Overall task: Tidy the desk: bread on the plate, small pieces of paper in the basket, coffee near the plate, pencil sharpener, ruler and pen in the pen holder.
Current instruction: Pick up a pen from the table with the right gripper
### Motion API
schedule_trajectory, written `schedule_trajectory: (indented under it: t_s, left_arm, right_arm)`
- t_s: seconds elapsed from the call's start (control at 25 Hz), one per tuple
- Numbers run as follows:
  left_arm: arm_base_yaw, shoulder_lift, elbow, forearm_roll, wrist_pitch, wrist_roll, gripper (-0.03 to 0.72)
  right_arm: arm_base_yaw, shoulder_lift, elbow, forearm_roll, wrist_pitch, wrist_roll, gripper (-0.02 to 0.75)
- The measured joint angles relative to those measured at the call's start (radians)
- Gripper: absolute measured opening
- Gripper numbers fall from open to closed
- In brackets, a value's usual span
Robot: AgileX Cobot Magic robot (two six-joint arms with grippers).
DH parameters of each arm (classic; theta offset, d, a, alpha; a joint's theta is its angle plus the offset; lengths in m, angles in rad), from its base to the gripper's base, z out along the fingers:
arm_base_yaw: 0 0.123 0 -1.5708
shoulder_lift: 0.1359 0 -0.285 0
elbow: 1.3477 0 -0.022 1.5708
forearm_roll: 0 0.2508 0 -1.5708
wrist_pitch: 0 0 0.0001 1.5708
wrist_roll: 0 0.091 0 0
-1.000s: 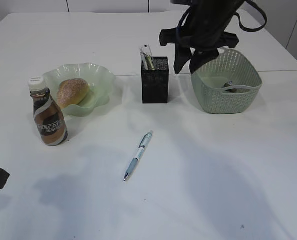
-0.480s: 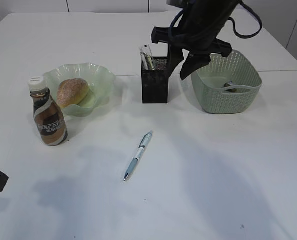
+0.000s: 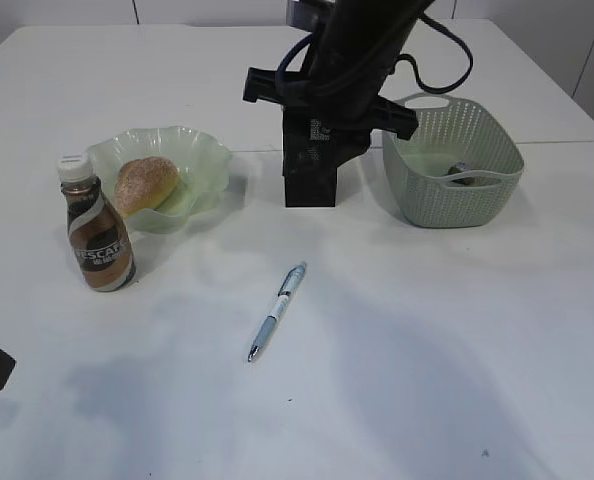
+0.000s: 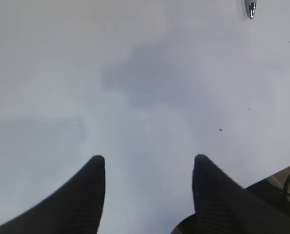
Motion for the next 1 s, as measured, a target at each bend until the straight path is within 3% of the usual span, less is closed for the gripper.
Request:
schedule_trajectory:
  t_s: [1.0]
  left_arm:
    - [0.0, 0.0, 0.0, -0.035, -0.008, 0.0, 0.401]
  right_arm:
    - [0.099, 0.143, 0.0, -0.053, -0.014, 0.494, 0.3]
